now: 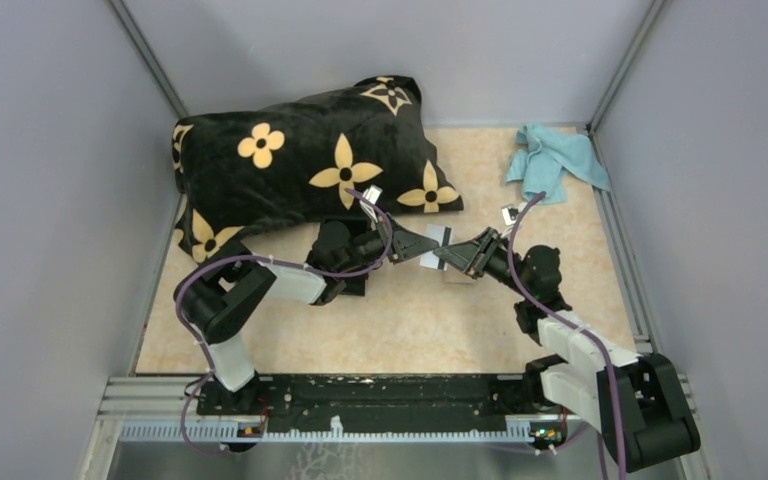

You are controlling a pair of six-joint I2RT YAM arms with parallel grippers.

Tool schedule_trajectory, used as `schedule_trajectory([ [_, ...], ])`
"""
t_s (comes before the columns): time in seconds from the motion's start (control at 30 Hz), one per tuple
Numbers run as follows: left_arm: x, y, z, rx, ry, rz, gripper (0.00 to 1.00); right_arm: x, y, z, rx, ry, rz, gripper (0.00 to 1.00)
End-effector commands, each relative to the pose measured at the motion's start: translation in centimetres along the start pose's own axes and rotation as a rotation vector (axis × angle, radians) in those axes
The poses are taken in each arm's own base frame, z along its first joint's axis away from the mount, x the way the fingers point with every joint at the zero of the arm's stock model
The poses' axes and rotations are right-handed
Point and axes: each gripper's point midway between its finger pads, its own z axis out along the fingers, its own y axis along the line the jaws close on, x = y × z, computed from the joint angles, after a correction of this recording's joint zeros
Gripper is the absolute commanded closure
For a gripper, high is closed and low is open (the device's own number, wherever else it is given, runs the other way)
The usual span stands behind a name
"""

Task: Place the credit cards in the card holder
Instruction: Adjust the credit card.

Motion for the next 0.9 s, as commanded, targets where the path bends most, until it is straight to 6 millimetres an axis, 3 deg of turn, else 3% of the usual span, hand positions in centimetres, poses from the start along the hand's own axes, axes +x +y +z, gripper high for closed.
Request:
schedule_trajectory([
  [0.0,1.0,-1.2,-0.1,0.061,0.039,-0.003,1.0,-0.6,3.3,0.0,-0.134,-0.003,-0.075,0.82],
  [0.1,1.0,-1.2,-0.1,0.062,0.04,-0.003,1.0,-0.5,3.3,0.0,-0.131,0.004,-0.077,1.0],
  [0.17,0.9,-1.0,-0.2,0.056,0.038,-0.004,0.97,-0.4,3.3,0.0,-0.13,0.011,-0.08,1.0],
  [0.3,0.3,0.1,-0.6,0.016,0.009,-0.022,0.55,-0.7,3.3,-0.1,-0.095,0.013,-0.123,1.0],
  [0.4,-0.5,1.5,-0.8,-0.052,-0.02,-0.01,0.44,-1.5,2.2,-0.2,0.025,0.014,-0.167,1.0],
  [0.67,-2.0,4.9,-0.4,-0.298,-0.023,0.142,0.42,-5.2,-1.2,-2.5,0.445,-0.004,-0.331,1.0],
  [0.87,-1.4,7.9,-0.1,-0.468,0.051,0.29,0.48,-6.9,-4.7,-5.0,0.751,0.05,-0.392,1.0],
])
